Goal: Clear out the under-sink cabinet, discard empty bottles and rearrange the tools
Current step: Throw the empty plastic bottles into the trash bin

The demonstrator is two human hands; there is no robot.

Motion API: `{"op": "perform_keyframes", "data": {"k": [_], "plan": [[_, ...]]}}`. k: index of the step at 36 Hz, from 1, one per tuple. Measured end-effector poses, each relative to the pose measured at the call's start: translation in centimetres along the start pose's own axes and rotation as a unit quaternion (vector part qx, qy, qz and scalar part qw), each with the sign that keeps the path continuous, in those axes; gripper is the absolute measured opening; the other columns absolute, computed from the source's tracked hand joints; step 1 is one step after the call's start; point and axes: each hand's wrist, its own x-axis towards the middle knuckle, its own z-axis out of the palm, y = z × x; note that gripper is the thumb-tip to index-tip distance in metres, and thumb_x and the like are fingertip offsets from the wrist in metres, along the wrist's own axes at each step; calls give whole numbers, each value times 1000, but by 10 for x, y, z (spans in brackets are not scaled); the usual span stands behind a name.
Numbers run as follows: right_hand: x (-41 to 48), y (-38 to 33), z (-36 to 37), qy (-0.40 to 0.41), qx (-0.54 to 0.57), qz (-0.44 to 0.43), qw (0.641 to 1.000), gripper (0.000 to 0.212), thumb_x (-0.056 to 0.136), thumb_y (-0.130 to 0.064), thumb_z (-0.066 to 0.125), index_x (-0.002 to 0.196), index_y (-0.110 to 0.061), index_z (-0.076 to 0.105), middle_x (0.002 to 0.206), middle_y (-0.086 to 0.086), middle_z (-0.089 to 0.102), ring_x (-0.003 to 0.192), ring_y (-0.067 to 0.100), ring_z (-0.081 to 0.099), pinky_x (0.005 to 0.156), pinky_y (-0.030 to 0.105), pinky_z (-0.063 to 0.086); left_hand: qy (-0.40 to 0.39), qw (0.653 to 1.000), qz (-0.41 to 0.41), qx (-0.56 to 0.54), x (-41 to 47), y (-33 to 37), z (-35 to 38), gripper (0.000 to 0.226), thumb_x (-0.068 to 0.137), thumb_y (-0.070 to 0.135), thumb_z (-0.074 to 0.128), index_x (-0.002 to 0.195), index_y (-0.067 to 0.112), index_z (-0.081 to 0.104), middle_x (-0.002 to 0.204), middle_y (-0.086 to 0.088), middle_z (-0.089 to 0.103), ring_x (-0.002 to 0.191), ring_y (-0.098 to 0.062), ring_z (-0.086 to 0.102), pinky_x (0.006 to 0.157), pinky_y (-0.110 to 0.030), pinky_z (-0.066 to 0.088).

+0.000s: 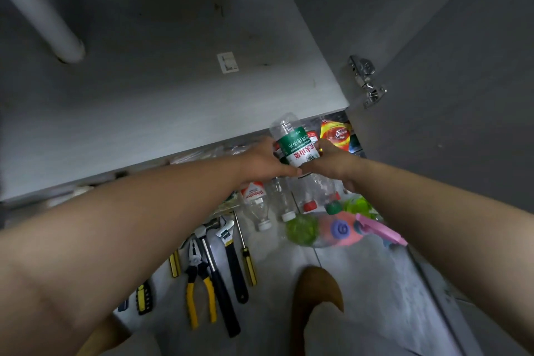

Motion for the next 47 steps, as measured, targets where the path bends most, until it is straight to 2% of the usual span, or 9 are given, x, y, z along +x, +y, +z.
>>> {"op": "perform_keyframes", "data": {"k": [3, 8, 14, 18, 23, 30, 34, 40, 47], "plan": [[-1, 3, -5, -25, 23, -54, 998, 68, 79, -7, 79, 134, -28, 46, 111, -2, 67, 110, 15, 61, 74, 24, 46, -32, 998, 19, -45, 1, -1, 3, 49, 80, 18, 87, 114, 34, 56, 116, 3, 70, 113, -19, 67, 94, -34, 56], [1, 6, -7, -51, 100, -127, 986, 73, 81, 1, 77, 140, -32, 52, 111, -2, 72, 112, 17, 66, 97, 34, 55, -35, 993, 55, -95, 1, 3, -3, 56, 77, 34, 88, 121, 41, 53, 117, 14, 68, 111, -9, 67, 89, -27, 58], [4, 5, -6, -98, 172, -141, 970, 44, 84, 1, 69, 118, -27, 70, 98, -1, 76, 95, 15, 72, 84, 28, 57, 68, 987, 100, -102, 0, 4, -21, 68, 81, 47, 81, 139, 27, 54, 124, 7, 70, 106, -7, 70, 92, -29, 58], [16, 14, -8, 74, -35, -106, 991, 28, 92, -8, 65, 116, -21, 68, 118, 8, 68, 100, 20, 65, 77, 26, 53, 98, 976, 111, -158, -2, 7, -34, 44, 88, 53, 71, 125, 31, 61, 109, 3, 76, 94, -14, 76, 86, -38, 62], [31, 30, -11, 179, -263, -14, 948, 61, 90, -23, 68, 145, -30, 42, 153, 18, 23, 131, 44, 43, 111, 44, 40, 98, 973, 99, -184, -4, 4, -44, 54, 89, 64, 63, 135, 37, 55, 127, 2, 70, 116, -23, 68, 102, -54, 51], [59, 14, -18, 160, -287, 58, 943, 88, 92, -21, 67, 158, -41, 11, 163, 20, 2, 131, 51, 46, 110, 52, 43, 61, 977, 45, -201, 0, -11, -50, 52, 91, 63, 61, 131, 31, 56, 114, -6, 75, 102, -28, 74, 94, -53, 57], [74, 9, -18, 189, -300, 78, 932, 81, 89, -21, 71, 154, -30, 22, 156, 21, 15, 126, 49, 50, 104, 52, 46, 57, 974, 32, -217, 2, -16, -51, 53, 88, 52, 72, 131, 26, 57, 112, -10, 75, 102, -32, 73, 89, -48, 60], [77, 12, -7, 244, -316, 54, 915, 55, 100, -20, 54, 148, -25, 27, 151, 25, 24, 106, 44, 61, 70, 40, 42, 30, 979, 11, -203, 1, -22, -50, 65, 83, 45, 79, 137, 23, 51, 120, -14, 72, 110, -37, 70, 96, -60, 55], [57, 7, -10, 244, -311, 10, 919, 48, 95, -18, 62, 138, -21, 41, 146, 25, 33, 104, 39, 58, 79, 40, 49, 10, 981, 18, -194, -6, -13, -53, 55, 83, 48, 79, 130, 27, 59, 115, -14, 74, 108, -40, 70, 91, -55, 58]]}}
